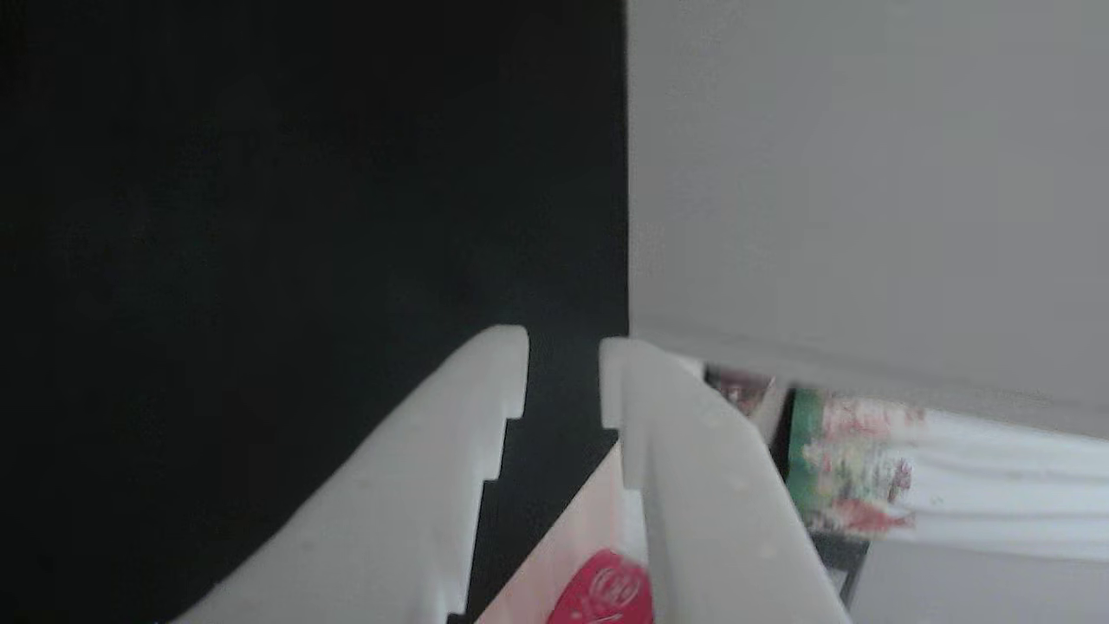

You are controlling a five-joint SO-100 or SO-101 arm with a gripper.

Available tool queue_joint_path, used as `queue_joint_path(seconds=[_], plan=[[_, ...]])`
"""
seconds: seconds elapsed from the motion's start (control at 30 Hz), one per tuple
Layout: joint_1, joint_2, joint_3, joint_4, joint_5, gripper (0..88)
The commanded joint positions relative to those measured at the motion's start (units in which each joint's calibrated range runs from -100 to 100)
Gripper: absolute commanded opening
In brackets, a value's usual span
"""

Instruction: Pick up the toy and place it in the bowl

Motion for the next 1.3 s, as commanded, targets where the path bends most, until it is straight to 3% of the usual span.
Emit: queue_joint_path(seconds=[0.0,0.3,1.27], plan=[[0.47,-4.15,4.79,0.15,0.38,2.0],[3.99,-10.57,9.66,15.65,4.82,2.1],[3.90,-10.57,9.57,16.07,4.93,2.4]])
